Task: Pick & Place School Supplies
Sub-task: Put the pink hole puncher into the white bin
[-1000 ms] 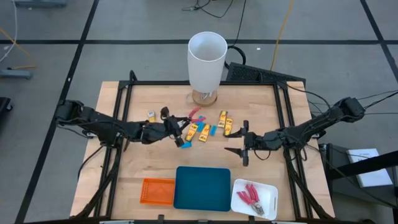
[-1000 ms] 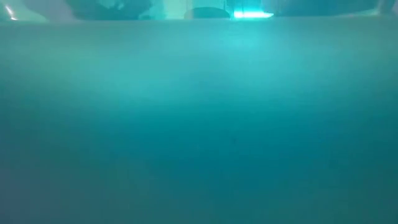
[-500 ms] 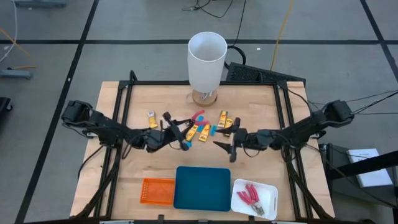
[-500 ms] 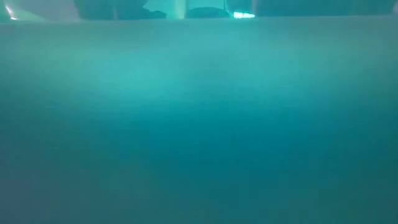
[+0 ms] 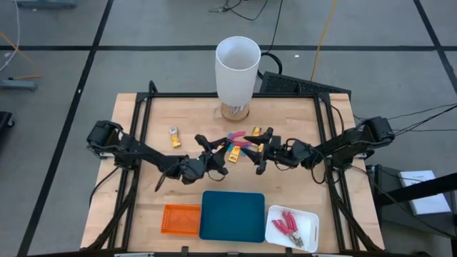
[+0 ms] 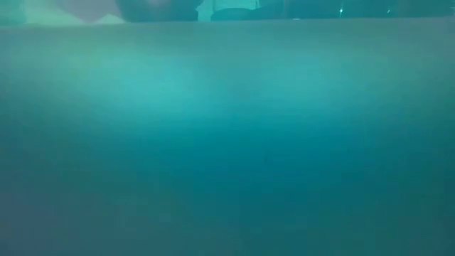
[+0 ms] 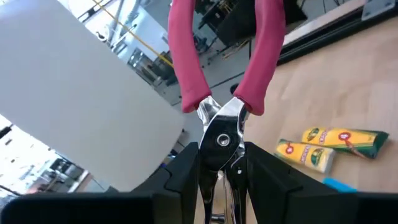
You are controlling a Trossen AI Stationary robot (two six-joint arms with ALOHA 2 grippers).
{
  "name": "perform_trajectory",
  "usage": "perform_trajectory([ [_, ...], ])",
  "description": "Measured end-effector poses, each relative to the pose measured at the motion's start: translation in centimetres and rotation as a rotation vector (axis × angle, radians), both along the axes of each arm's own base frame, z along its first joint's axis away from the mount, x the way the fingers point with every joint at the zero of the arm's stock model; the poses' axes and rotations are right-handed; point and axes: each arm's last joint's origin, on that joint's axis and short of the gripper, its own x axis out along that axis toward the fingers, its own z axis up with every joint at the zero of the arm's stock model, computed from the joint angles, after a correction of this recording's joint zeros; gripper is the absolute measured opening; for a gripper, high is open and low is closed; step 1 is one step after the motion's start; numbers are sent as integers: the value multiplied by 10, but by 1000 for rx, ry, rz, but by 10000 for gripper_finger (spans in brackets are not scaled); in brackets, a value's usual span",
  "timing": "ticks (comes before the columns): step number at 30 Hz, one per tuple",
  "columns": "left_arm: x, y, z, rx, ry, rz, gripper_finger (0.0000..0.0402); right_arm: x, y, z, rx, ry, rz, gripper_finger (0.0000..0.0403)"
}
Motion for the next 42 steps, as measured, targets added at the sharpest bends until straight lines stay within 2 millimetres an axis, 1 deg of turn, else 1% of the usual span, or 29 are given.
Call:
perform_trajectory([
  [5,2,-4,3,2,-9,-2,106,0,-2,-1,-1,9,-6,224],
  [10,2,-4,3,-1,-9,-3,118,1,-1,-3,-4,28,-5,223],
  [13,2,-4,2,-9,-16,-4,112,1,-1,-3,-5,32,-5,214],
  [17,2,-4,2,-13,-19,-12,106,1,-1,-3,-5,34,-5,188],
  [23,3,-5,2,-36,-34,-50,126,1,-1,-3,-6,35,-1,131],
  [28,3,-5,2,-39,-36,-52,111,1,-1,-3,-7,35,1,88],
  [31,3,-5,2,-41,-37,-52,110,1,-1,-3,-15,37,1,76],
  [33,3,-5,2,-51,-46,-53,123,1,-1,-3,-22,38,0,76],
  [39,2,-6,2,-102,-95,-51,184,1,-2,-4,-49,55,-17,79],
  [42,1,-11,2,-138,-127,-60,206,-2,0,0,-72,68,-11,76],
])
